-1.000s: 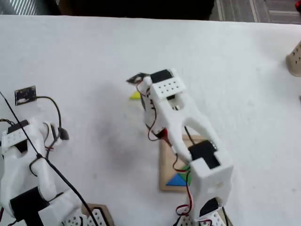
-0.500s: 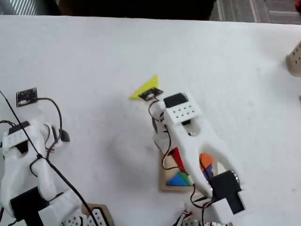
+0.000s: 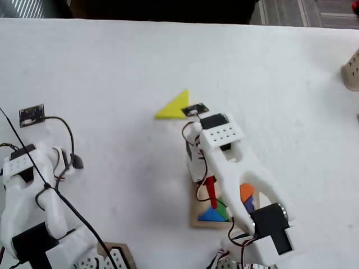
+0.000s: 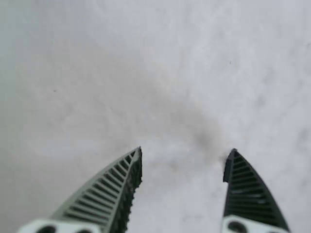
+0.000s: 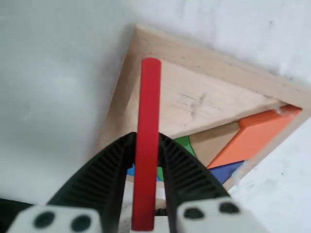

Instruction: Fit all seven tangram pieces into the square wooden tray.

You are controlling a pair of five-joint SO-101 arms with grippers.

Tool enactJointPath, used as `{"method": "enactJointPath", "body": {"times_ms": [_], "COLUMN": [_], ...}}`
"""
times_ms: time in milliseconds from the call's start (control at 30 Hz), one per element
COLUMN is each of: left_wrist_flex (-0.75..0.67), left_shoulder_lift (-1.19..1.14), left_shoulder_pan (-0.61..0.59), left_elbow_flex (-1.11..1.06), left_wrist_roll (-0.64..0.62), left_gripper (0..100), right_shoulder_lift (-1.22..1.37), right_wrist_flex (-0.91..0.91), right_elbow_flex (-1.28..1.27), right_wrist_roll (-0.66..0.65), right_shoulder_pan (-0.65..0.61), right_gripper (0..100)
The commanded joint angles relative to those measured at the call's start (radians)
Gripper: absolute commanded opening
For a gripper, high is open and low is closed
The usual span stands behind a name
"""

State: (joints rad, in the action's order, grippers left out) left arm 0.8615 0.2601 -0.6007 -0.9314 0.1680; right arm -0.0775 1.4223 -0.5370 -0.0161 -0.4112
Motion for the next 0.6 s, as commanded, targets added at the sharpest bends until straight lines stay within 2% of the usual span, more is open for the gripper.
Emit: {"method": "enactJointPath", "body": {"times_ms": [0,267,433,567], "left_wrist_flex": [0.000,-0.002,-0.002,-0.002], "left_shoulder_lift": [0.041,0.041,0.041,0.041], "left_shoulder_pan": [-0.004,-0.004,-0.004,-0.004], "left_elbow_flex": [0.003,0.003,0.003,0.003], "left_wrist_roll": [0.014,0.014,0.014,0.014], "left_gripper": [27,27,27,27], "right_shoulder_lift": [-0.045,-0.048,-0.056,-0.056], "right_wrist_flex": [-0.105,-0.127,-0.125,-0.042], "right_elbow_flex": [-0.081,-0.107,-0.101,-0.026], "right_wrist_roll": [0.002,0.002,0.002,0.002], "right_shoulder_pan": [0.010,-0.007,-0.001,-0.007], "right_gripper": [2.3,22.1,22.6,22.6]}}
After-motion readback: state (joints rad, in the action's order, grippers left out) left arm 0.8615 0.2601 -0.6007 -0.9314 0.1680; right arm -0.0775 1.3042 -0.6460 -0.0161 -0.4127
